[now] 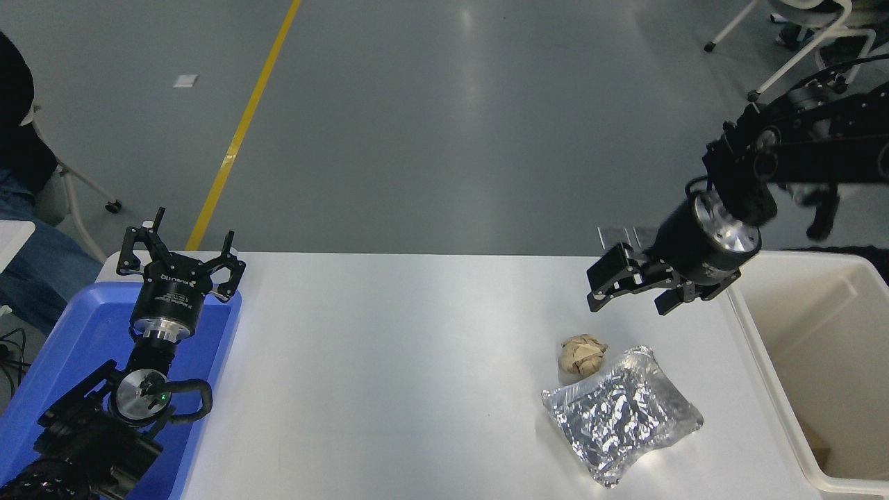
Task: Pick up foil plate and place in dustbin
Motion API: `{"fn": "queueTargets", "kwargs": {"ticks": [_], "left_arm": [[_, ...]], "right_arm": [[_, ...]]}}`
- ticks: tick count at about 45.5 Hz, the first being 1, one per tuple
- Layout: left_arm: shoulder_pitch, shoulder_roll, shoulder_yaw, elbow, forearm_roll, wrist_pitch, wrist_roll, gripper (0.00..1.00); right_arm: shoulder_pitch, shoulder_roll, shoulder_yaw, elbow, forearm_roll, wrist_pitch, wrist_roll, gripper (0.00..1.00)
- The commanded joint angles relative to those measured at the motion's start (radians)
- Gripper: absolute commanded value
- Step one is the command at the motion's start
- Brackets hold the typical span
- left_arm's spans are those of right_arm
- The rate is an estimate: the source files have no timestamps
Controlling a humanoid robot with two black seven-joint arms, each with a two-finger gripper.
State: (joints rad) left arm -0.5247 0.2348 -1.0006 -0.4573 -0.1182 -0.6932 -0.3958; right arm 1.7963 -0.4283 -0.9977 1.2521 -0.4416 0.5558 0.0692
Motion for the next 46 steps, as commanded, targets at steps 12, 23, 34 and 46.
{"fn": "queueTargets", "kwargs": {"ticks": [12, 23, 34, 46], "left_arm": [[0.0, 0.0, 0.0, 0.0, 0.0, 0.0, 0.0, 1.0], [-0.001, 0.0, 0.002, 0.0, 0.0, 0.0, 0.0, 1.0], [-0.001, 0.001, 0.002, 0.0, 0.0, 0.0, 0.0, 1.0], [-0.001, 0.0, 0.002, -0.001, 0.0, 0.0, 0.002, 1.0]], "right_arm": [[-0.548, -0.05, 0.205, -0.324, -0.33, -0.231, 0.003, 1.0], [-0.658, -0.017, 0.249, -0.395, -0.33, -0.306, 0.003, 1.0], [-0.735, -0.01, 0.335, -0.404, -0.319, -0.318, 0.004, 0.76], [-0.741, 0.014, 0.341, -0.415, -0.318, -0.347, 0.007, 0.0]]}}
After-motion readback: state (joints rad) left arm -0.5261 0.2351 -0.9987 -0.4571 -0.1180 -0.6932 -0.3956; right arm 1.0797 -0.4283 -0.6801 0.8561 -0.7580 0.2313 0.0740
